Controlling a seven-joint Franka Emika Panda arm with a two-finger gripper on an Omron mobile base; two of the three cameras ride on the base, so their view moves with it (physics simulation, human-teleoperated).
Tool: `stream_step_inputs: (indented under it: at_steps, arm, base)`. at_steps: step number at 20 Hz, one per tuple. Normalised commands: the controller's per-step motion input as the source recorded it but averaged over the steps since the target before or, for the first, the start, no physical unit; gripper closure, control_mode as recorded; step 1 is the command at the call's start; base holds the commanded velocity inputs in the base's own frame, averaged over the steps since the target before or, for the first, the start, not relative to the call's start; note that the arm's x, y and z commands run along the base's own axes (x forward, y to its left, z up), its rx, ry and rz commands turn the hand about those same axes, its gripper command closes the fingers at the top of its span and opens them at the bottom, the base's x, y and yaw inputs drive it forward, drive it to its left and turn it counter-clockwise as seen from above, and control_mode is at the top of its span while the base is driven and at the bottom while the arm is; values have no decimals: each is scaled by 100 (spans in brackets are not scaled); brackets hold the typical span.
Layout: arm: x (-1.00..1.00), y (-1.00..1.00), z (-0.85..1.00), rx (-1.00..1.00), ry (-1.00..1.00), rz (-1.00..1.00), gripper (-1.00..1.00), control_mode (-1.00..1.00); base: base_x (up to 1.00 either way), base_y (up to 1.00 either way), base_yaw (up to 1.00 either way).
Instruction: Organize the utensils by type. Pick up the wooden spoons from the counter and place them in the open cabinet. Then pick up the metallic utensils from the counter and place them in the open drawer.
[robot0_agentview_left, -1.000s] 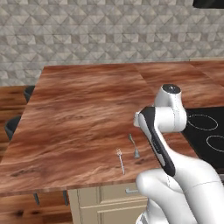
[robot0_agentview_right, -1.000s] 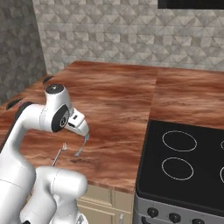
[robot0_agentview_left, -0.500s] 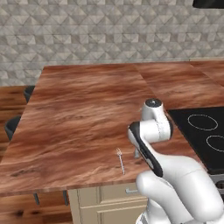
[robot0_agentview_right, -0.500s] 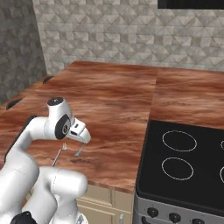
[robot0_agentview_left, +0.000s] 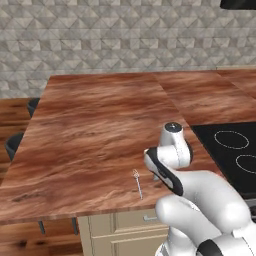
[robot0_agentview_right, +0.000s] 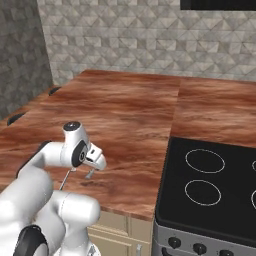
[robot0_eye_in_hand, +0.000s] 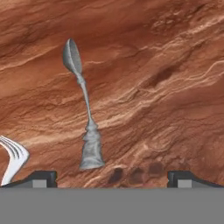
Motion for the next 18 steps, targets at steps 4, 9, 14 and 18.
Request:
stream_step_inputs:
  at_steps: [4,9,14,18]
  arm:
    - [30,10,-18,2,14,0,-100,-100]
    - [5,17,-24,0,18,0,-100,-100]
    - [5,13,-41,0,20,0,-100,-100]
    - [18,6,-48,0,10,0,-100,-100]
  base:
    - [0,0,0]
    - [0,0,0]
    - [0,0,0]
    - [0,0,0]
